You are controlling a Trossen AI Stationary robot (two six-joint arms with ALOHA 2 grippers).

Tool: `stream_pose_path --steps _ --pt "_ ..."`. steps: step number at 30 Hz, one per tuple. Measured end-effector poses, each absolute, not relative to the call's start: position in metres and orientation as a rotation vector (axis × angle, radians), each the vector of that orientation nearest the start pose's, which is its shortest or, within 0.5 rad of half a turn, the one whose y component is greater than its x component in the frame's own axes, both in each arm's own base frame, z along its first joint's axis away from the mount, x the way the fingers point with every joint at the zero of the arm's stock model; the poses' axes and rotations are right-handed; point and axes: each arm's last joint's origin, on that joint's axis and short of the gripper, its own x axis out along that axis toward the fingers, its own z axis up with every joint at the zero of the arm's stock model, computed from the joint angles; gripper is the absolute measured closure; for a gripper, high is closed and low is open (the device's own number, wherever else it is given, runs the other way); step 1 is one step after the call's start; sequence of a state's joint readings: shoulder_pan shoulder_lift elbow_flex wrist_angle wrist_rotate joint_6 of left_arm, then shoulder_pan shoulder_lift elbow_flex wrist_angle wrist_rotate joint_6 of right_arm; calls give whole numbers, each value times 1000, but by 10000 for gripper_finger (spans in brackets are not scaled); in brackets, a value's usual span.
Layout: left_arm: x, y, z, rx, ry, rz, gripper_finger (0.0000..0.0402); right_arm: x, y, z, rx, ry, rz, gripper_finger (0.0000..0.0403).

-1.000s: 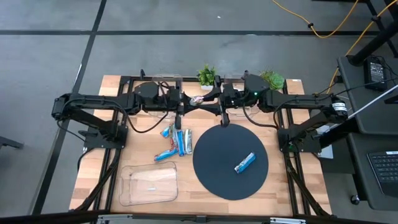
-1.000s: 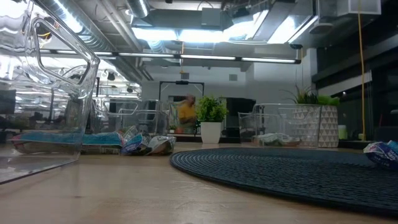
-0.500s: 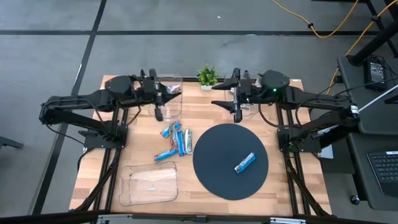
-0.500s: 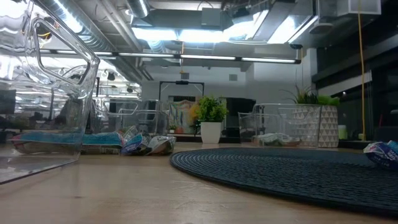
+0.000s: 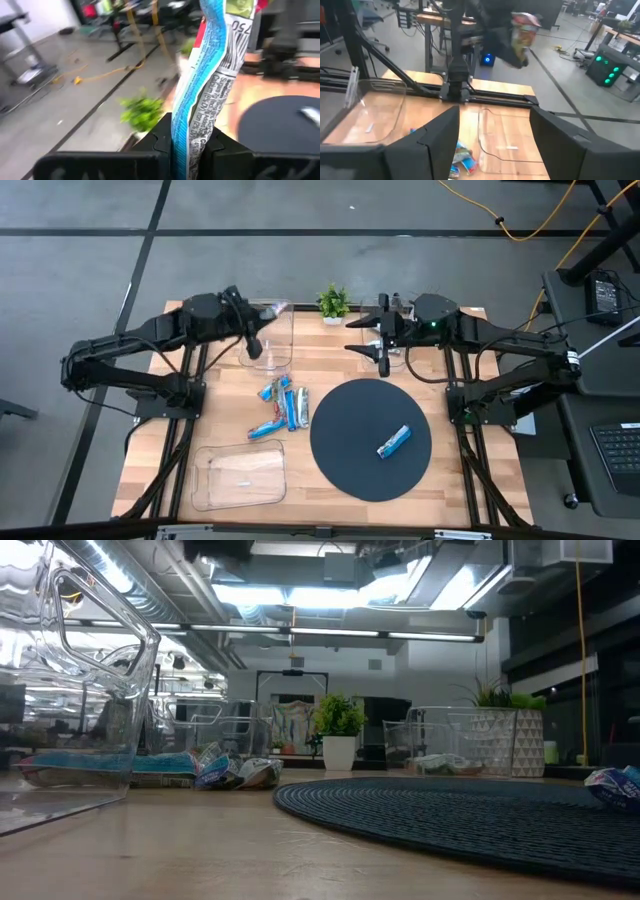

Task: Pick and place Granola Bars by type
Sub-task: Put the red granola bar into the top left transparent bin

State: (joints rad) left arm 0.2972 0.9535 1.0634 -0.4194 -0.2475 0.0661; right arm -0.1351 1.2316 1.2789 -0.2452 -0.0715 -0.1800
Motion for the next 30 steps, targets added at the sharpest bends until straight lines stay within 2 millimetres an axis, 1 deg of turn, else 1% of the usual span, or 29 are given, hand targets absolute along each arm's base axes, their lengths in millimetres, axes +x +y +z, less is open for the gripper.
stream_pose_path --steps 4,8,10,13,15,19,24,27,30 --pt "177 89 375 16 338 585 373 266 -38 403 -199 222 -54 160" --pt "174 114 368 -63 360 606 376 265 -41 402 -218 239 -63 160" --pt "175 126 362 -118 371 612 373 264 -43 401 -226 252 -66 160" --pt "182 139 351 -204 403 626 366 263 -44 399 -238 276 -66 160" --pt "188 144 342 -243 449 628 366 262 -44 396 -236 304 -63 160" --pt "200 154 315 -336 602 653 377 260 -44 391 -228 361 -55 160" --pt "209 161 285 -457 782 676 372 257 -43 384 -217 441 -43 160" --pt "214 165 274 -489 826 682 364 256 -43 381 -212 476 -38 160" --pt "218 167 265 -521 870 690 370 254 -43 378 -228 511 -28 160"
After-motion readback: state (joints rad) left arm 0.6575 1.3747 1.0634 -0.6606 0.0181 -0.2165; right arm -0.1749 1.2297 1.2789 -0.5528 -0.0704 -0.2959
